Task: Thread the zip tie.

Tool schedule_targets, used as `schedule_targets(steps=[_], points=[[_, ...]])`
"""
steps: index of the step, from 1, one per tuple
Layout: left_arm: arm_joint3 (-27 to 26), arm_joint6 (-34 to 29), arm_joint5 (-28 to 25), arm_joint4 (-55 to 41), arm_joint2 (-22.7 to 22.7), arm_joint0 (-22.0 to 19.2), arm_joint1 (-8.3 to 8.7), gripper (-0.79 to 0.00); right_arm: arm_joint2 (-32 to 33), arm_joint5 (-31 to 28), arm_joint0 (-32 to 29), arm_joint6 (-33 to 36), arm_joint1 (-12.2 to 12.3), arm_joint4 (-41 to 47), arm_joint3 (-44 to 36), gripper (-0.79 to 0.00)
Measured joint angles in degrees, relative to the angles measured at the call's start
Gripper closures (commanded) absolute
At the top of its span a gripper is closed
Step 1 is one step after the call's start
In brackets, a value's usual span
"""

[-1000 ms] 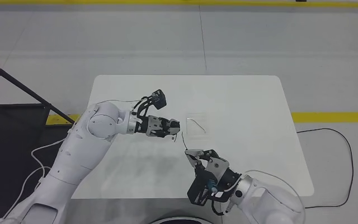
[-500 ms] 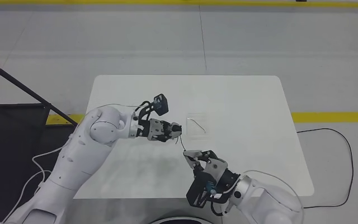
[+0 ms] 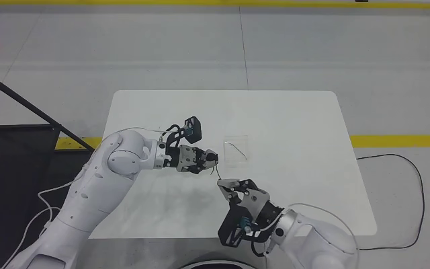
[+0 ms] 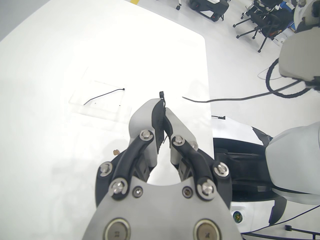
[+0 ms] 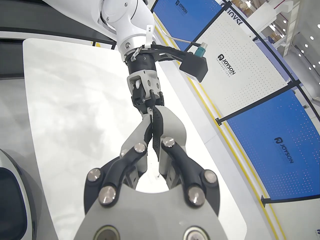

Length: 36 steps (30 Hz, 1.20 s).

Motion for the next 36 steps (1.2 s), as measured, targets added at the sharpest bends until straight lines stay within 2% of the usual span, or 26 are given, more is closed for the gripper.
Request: schedule_targets(steps=[36], points=[[0.0,0.0,0.0,0.0,0.0,0.0,0.0,0.0,-1.7,3.1,3.8,7.2,3.0,6.8,1.8,0.0]])
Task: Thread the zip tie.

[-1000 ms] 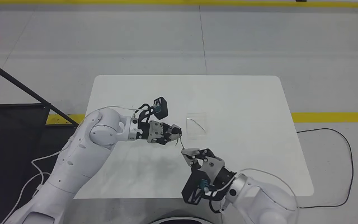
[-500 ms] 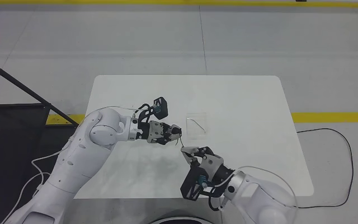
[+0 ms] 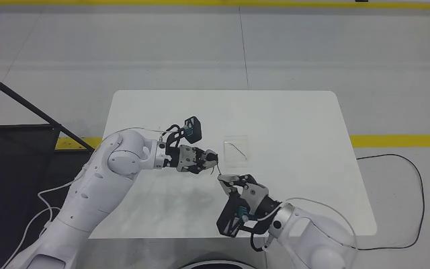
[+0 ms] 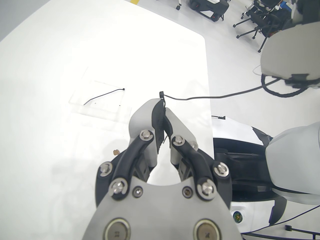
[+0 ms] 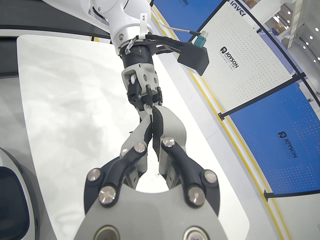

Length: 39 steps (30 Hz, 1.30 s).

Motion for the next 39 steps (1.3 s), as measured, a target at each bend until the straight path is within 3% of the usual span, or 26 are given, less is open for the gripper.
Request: schedule_targets(steps=[20,39], points=[[0.0,0.0,0.0,0.0,0.0,0.0,0.0,0.0,-1.2,4.8,1.1,2.1,1.3,1.5,0.4,0.0],[0.0,0.0,0.0,0.0,0.0,0.0,0.0,0.0,-2.5,15.9,-0.4,1.1,2.3,-1.5,0.1,0.0]])
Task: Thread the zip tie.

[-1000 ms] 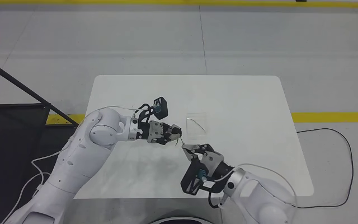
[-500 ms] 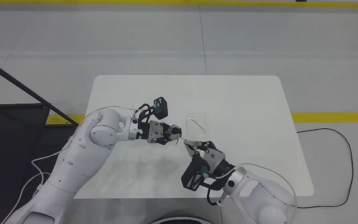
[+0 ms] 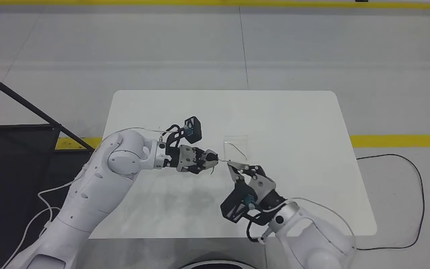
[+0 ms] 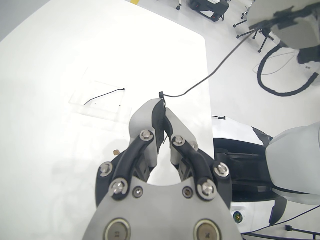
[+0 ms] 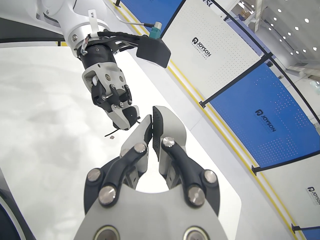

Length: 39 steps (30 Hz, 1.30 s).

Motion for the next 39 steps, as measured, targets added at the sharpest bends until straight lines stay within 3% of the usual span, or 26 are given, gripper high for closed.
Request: schedule_targets(steps=[18,39], points=[[0.0,0.0,0.0,0.0,0.0,0.0,0.0,0.0,-2.8,7.9,0.4,0.5,0.4,-2.7,1.0,0.0],[0.0,0.0,0.0,0.0,0.0,0.0,0.0,0.0,-6.4,10.8,2.1,1.9,0.7,-6.3,2.5,0.0]])
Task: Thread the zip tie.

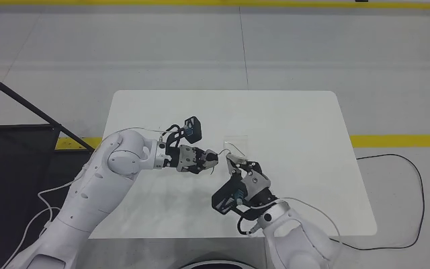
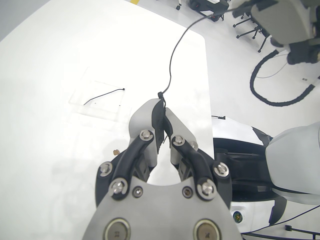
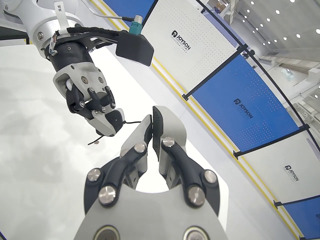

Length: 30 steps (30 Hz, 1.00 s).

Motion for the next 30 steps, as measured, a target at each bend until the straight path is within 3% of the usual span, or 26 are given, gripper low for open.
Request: schedule_targets(steps=[16,30], points=[[-0.1,0.2,0.2,0.1,0.0,0.1,0.0,0.0,-2.2,-9.3,1.8,1.3,0.9,-4.9,0.5,0.0],[-2.2,7.5,4.4,4.5,-1.0,2.2,0.25,0.0,-2.3,-16.4,2.5,-0.7,1.9,-5.9,0.1,0.0]])
